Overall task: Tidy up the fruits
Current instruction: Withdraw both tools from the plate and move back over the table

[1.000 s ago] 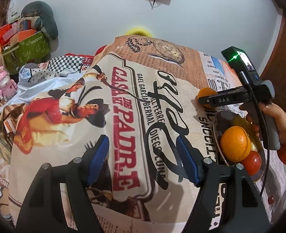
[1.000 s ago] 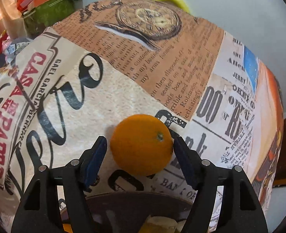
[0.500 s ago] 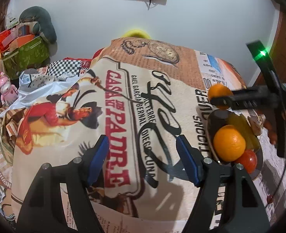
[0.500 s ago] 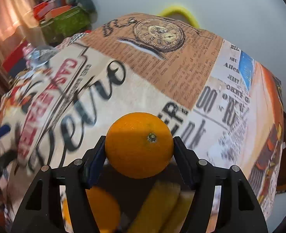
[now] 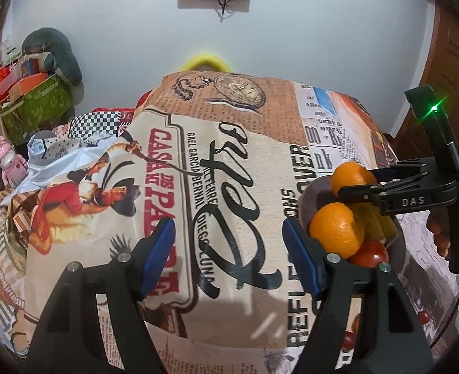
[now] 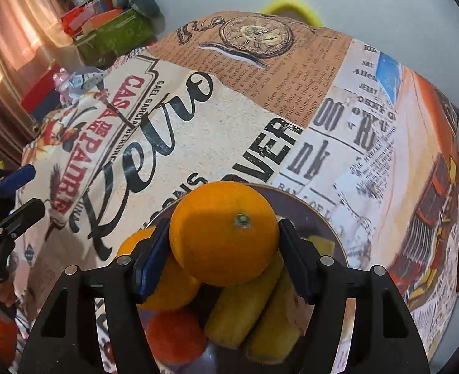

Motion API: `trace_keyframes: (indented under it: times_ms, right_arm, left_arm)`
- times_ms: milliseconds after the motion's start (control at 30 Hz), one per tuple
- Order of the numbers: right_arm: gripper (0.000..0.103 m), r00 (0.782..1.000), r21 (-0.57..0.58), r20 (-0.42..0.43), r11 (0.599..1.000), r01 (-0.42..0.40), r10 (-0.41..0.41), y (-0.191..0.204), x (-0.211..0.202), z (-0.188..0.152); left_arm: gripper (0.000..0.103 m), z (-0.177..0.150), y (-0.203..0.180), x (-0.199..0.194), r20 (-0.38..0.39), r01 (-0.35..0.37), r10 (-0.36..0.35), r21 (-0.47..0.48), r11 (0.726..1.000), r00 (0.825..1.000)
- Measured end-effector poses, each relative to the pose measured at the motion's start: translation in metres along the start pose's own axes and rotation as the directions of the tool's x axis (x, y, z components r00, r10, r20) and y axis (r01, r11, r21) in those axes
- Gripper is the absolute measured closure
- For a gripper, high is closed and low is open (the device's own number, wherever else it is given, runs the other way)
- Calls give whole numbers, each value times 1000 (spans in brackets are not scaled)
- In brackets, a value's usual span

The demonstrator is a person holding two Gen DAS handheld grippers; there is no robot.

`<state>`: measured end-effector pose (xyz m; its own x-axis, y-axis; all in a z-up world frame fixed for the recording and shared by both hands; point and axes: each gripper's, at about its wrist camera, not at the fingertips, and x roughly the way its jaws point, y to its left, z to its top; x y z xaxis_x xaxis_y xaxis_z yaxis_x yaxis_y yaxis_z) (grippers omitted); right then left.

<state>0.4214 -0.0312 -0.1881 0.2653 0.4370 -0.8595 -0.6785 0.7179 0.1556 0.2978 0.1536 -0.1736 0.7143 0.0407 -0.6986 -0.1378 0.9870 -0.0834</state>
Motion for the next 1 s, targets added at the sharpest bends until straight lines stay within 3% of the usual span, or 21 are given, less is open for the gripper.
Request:
trace_keyframes:
  times_ms: [300,567,800,1000]
  right_arm:
    - [36,994,-39,104,999,-19,23,6,-31,-2]
    - [36,986,6,166,1000,-18,17,3,-46,-9]
    - [36,963,32,249,995,95,-99,6,-100,-49]
    - [36,937,96,308,985,144,-167,5,-152,-98]
  left_arm:
    - [32,2,-21,-13,13,2,-3,24,1000,1000]
    - [32,3,-26,-23,16,-2,2,26,1000,1000]
    - [32,0,-46,-56,41,30,-32,48,998,999]
    - [32,-14,-69,-90,38,80,-83,66,995,996]
